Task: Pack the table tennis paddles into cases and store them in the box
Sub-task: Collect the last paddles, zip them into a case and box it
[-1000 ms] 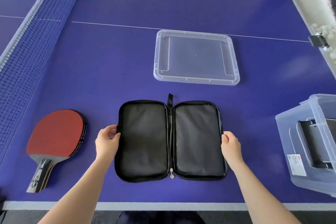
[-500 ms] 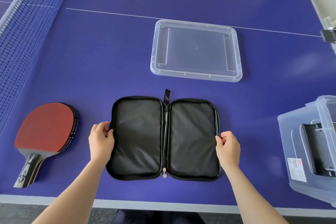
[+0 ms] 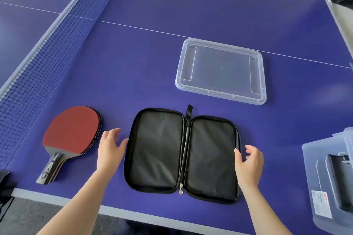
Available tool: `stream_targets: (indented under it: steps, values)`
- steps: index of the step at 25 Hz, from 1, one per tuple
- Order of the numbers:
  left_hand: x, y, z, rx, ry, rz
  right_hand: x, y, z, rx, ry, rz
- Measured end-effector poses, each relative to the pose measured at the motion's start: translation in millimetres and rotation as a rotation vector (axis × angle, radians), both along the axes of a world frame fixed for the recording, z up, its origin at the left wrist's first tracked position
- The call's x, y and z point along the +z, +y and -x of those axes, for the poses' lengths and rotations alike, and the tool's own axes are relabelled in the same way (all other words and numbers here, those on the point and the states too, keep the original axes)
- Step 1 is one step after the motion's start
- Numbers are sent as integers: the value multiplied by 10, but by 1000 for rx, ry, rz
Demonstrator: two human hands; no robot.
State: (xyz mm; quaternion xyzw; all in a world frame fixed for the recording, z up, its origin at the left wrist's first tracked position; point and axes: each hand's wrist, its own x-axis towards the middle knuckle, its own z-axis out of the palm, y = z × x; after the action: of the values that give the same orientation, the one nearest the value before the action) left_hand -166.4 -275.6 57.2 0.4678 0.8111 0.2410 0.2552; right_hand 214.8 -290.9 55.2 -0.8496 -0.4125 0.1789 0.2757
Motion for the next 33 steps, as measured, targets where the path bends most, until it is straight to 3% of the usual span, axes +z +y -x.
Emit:
stream_targets:
  steps: [7, 12, 19, 25, 33]
  values:
    - [199, -131, 808, 10, 65, -153, 232, 248, 1170, 174, 137, -100]
    - [249, -219, 1706, 124, 47, -100, 325, 220, 2463, 299, 264, -71]
    - [141, -83, 2329, 134, -228, 11, 230, 106, 3850, 403, 404, 74]
    - [28, 42, 2442, 98, -371, 97, 102, 107, 4356, 328, 522, 264]
    - [1, 153, 2463, 55, -391, 175, 29, 196, 4573, 257, 437, 295]
